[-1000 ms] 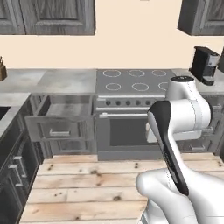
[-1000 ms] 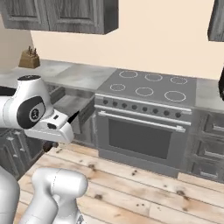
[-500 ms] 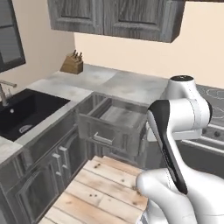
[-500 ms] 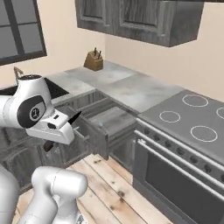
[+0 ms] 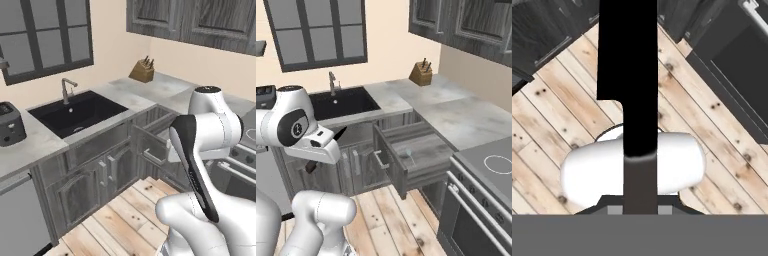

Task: Pick up the metallic utensils from the counter and place them in the open drawer. Make sure not to pick up any wooden utensils.

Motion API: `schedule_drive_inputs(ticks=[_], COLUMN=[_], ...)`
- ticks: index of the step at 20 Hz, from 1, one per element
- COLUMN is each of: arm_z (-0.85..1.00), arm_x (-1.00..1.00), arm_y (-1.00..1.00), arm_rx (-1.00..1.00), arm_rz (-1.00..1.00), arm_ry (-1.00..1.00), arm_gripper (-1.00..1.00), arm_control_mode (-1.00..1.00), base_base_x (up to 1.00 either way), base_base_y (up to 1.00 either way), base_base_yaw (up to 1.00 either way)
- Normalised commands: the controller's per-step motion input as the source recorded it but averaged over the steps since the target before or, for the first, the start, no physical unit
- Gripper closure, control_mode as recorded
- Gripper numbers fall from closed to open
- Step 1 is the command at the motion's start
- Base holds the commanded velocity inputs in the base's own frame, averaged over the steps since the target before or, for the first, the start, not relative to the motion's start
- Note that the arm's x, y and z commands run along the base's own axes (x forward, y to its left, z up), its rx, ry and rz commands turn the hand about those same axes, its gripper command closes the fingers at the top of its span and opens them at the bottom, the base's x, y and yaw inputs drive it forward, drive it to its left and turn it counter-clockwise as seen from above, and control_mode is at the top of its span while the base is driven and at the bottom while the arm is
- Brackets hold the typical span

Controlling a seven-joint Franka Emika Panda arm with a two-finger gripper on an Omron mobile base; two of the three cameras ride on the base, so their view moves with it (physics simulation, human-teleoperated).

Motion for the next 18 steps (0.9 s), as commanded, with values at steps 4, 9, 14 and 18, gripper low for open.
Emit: schedule_drive_inputs(ticks=[4, 9, 14, 18], arm_z=[0.00, 0.00, 0.00, 0.00], arm_x=[0.00, 0.00, 0.00, 0.00], arm_y=[0.00, 0.00, 0.00, 0.00], arm_rx=[0.00, 0.00, 0.00, 0.00], arm_rz=[0.00, 0.00, 0.00, 0.00], arm_ry=[0.00, 0.00, 0.00, 0.00], arm_gripper=[1.00, 1.00, 1.00, 1.00], arm_control_mode=[1.00, 1.00, 1.00, 1.00], base_base_x=[0.01, 0.00, 0.00, 0.00], base_base_y=[-0.51, -0.53, -0.45, -0.39], base_base_yaw=[0.12, 0.09, 0.09, 0.10])
